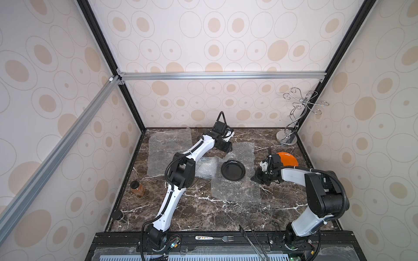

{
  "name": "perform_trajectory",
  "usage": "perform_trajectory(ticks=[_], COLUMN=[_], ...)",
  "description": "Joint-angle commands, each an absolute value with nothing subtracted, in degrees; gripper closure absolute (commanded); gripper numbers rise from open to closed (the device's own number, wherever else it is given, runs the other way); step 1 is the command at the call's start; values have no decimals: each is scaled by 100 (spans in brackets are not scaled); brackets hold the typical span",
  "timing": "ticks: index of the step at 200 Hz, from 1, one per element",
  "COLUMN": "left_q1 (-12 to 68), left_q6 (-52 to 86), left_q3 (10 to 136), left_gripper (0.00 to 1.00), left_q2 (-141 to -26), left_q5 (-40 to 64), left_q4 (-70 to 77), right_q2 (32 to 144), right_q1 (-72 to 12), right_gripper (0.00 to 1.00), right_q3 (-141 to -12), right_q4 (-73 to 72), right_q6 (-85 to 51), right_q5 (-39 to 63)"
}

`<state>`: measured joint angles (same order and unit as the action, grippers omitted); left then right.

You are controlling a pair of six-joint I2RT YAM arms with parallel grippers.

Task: Unpack dinner plates from bubble wrap
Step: Unwrap the bubble wrap at the center of the board.

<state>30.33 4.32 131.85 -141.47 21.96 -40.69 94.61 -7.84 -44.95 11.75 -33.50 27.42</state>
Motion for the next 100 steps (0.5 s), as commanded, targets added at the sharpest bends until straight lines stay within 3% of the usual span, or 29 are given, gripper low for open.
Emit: perform_trajectory(ticks=[1,17,42,67,100], left_q1=[2972,2940,2901,2883,2883], left_q6=[378,387,395,396,513], left_q3=[13768,14104,14439,14357,13515], left_gripper=[35,15,1,0,0], left_q2=[-14120,-14107,-13983,-13623,-12806], left_q5=[2246,2208,2114,2050,2077], left_q4=[-4185,-4329,-4507,-4590,-4393], right_q2=[9093,8908,8651,8566,8939], right_q1=[-756,-756,-756,-764,-858], right_gripper=[93,89,80,72,70], right_q3=[-4552,-4703,-4940,-5273,-6014], right_q4=[1913,2199,2512,2757,2979], right_q6=[-3120,-3013,-2933,-2873,-2802], right_q5=[2512,2488,2539,2594,2705])
